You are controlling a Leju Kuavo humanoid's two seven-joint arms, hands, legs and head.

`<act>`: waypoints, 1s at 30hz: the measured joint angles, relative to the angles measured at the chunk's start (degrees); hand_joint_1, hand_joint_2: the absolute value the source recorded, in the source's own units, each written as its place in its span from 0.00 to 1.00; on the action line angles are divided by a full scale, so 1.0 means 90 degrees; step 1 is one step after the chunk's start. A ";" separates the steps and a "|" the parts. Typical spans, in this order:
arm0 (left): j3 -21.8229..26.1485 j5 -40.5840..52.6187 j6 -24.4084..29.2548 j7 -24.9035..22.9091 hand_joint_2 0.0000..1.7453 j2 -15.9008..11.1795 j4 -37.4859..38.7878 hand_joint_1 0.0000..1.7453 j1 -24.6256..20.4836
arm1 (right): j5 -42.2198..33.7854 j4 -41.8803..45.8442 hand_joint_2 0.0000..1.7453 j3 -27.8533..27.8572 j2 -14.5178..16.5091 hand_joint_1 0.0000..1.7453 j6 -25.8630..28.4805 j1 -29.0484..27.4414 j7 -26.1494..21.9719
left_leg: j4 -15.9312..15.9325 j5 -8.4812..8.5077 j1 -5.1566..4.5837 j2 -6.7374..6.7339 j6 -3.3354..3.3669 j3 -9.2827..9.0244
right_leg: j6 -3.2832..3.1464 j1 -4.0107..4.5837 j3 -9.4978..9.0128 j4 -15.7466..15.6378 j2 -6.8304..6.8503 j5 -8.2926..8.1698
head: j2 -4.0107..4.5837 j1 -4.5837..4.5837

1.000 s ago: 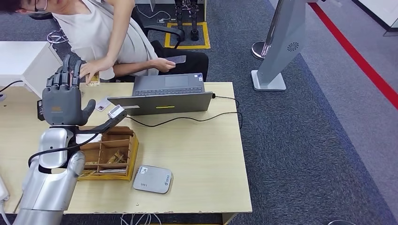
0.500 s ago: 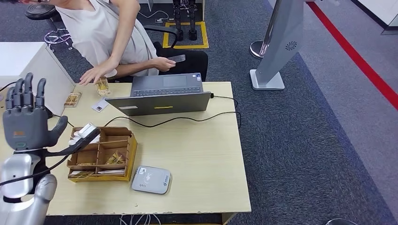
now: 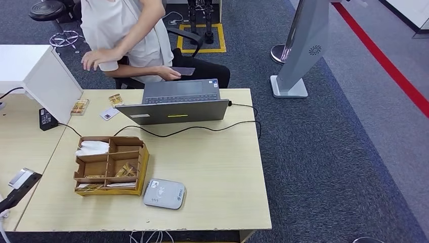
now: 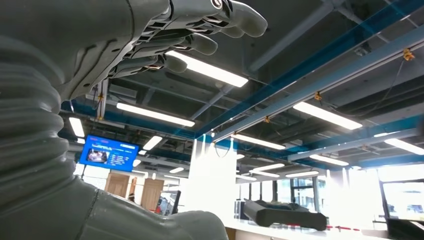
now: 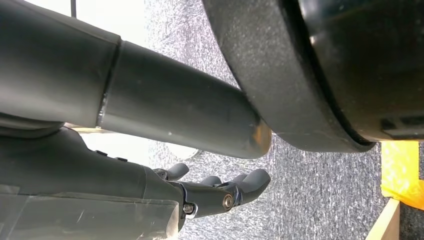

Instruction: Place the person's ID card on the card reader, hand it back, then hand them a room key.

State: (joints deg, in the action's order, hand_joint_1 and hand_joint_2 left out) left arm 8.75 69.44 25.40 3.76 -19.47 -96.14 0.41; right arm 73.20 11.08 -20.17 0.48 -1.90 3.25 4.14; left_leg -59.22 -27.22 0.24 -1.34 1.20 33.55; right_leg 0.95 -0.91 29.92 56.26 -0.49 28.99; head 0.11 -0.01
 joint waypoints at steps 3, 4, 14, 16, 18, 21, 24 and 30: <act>0.0081 0.0014 -0.0002 -0.0031 1.00 -0.0002 -0.0045 0.00 0.0049 | 0.0000 0.0000 0.00 0.0022 0.0000 0.00 0.0000 -0.0002 0.0001 | -0.0001 0.0000 -0.0001 0.0002 0.0000 0.0002 | 0.0001 0.0000 -0.0005 0.0000 0.0001 0.0000 | 0.0000 0.0001; 0.0112 0.0018 0.0002 -0.0081 1.00 -0.0005 -0.0054 0.00 0.0078 | -0.0001 0.0000 0.00 0.0028 0.0000 0.00 0.0001 -0.0003 0.0002 | 0.0000 0.0000 -0.0003 0.0002 0.0000 0.0004 | 0.0001 0.0000 -0.0013 0.0000 0.0001 0.0000 | 0.0000 0.0001; 0.3395 -0.1355 -0.0298 0.1842 1.00 0.0245 0.0760 0.00 0.0720 | -0.0107 -0.0016 0.00 0.0111 0.0000 0.00 0.0099 -0.0063 -0.0016 | 0.0006 -0.0018 0.0001 -0.0044 -0.0014 -0.0001 | -0.0018 0.0011 -0.0003 0.0003 -0.0045 0.0016 | 0.0001 0.0005; 0.4440 -0.1768 -0.0869 0.2082 1.00 0.0359 0.1306 0.00 0.0570 | -0.0144 -0.0022 0.00 0.0139 0.0000 0.00 0.0114 -0.0074 -0.0020 | 0.0007 -0.0021 0.0004 -0.0047 -0.0019 -0.0002 | -0.0021 0.0015 -0.0003 0.0003 -0.0047 0.0017 | 0.0000 0.0004; 0.5516 -0.2439 -0.1709 0.1872 1.00 0.0466 0.2074 0.00 0.0334 | -0.0210 -0.0032 0.00 0.0185 0.0000 0.00 0.0127 -0.0090 -0.0020 | 0.0009 -0.0023 0.0004 -0.0047 -0.0020 -0.0007 | -0.0021 0.0014 -0.0006 0.0002 -0.0047 0.0019 | 0.0000 0.0000; 0.6861 -0.3732 -0.2790 0.1618 1.00 0.0679 0.3463 0.00 0.0028 | -0.0279 -0.0039 0.00 0.0251 0.0000 0.00 0.0145 -0.0116 -0.0020 | 0.0010 -0.0026 0.0000 -0.0033 -0.0016 -0.0011 | -0.0019 0.0010 -0.0006 -0.0003 -0.0030 0.0028 | 0.0000 -0.0014; 0.7679 -0.5149 -0.3404 0.1314 1.00 0.0916 0.4772 0.00 -0.0166 | -0.0273 -0.0039 0.00 0.0289 0.0000 0.00 0.0153 -0.0125 -0.0037 | 0.0009 -0.0028 0.0001 0.0012 -0.0012 -0.0009 | -0.0015 0.0008 -0.0018 -0.0010 0.0016 0.0047 | 0.0000 0.0000; 0.8167 -0.6417 -0.3684 0.0588 0.75 0.1495 0.6567 0.00 -0.0269 | -0.0172 -0.0039 0.00 0.0322 -0.0008 0.00 0.0189 -0.0126 -0.0136 | 0.0006 -0.0027 -0.0017 0.0031 0.0002 -0.0009 | 0.0006 -0.0018 -0.0027 -0.0014 0.0031 0.0033 | 0.0000 0.0002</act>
State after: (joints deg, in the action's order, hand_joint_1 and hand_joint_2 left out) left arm 82.25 11.68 -7.75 9.05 -6.02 -37.04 -2.01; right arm 71.66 10.73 -17.27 0.41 -0.20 2.11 2.91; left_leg -59.16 -27.47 0.09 -1.05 1.22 33.48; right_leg 1.00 -1.08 29.67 56.14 -0.21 29.29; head 0.11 0.01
